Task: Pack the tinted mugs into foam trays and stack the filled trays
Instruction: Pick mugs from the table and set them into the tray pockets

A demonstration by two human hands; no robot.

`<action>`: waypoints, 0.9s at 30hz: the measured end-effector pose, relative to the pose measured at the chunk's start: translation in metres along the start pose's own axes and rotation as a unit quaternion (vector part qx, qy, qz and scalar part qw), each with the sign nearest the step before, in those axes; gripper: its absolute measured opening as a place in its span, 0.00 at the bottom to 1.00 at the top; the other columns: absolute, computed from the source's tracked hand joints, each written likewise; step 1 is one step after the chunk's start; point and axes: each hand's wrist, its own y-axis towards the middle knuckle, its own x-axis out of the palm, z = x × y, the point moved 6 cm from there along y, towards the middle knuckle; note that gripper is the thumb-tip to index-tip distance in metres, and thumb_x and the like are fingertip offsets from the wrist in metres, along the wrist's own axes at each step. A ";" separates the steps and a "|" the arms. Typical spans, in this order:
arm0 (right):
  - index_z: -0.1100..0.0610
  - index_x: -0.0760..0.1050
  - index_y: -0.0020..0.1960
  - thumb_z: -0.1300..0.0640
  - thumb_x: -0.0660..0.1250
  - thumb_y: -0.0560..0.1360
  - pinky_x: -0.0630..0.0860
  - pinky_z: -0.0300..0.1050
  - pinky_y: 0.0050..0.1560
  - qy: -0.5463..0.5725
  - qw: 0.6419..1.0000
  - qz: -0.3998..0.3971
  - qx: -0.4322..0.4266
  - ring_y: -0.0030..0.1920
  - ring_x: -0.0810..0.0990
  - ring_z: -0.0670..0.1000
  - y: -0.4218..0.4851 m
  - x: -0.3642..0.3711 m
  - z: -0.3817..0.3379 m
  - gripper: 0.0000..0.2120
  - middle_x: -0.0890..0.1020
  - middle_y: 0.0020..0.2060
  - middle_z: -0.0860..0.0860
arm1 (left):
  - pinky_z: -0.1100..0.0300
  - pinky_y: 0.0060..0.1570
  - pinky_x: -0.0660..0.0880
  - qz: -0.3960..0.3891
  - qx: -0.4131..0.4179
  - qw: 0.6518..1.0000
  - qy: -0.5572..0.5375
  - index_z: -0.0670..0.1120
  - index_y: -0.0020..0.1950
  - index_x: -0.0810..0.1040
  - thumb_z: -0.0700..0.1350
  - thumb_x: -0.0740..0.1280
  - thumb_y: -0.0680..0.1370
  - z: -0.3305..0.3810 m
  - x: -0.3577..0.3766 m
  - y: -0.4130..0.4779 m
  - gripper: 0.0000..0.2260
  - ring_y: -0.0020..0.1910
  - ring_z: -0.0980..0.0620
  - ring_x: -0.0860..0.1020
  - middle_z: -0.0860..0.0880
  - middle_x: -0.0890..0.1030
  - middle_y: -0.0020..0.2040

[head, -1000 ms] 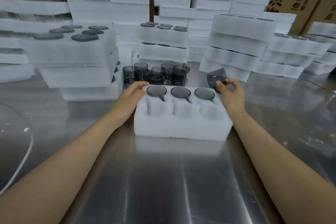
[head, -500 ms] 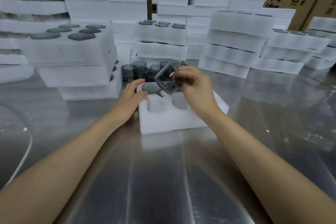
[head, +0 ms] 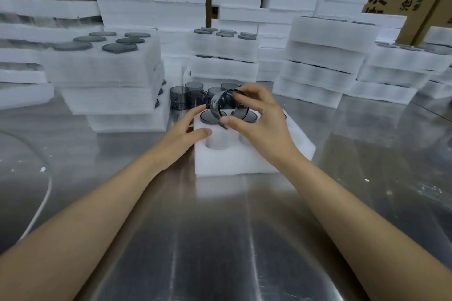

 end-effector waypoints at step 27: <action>0.55 0.71 0.68 0.62 0.74 0.70 0.72 0.45 0.65 -0.050 0.996 -0.060 -0.049 0.65 0.72 0.43 -0.007 0.010 -0.003 0.28 0.75 0.63 0.47 | 0.54 0.75 0.59 -0.021 0.017 0.998 -0.059 0.49 0.69 0.73 0.39 0.63 0.63 0.013 0.011 -0.002 0.33 0.75 0.61 0.58 0.59 0.60 0.77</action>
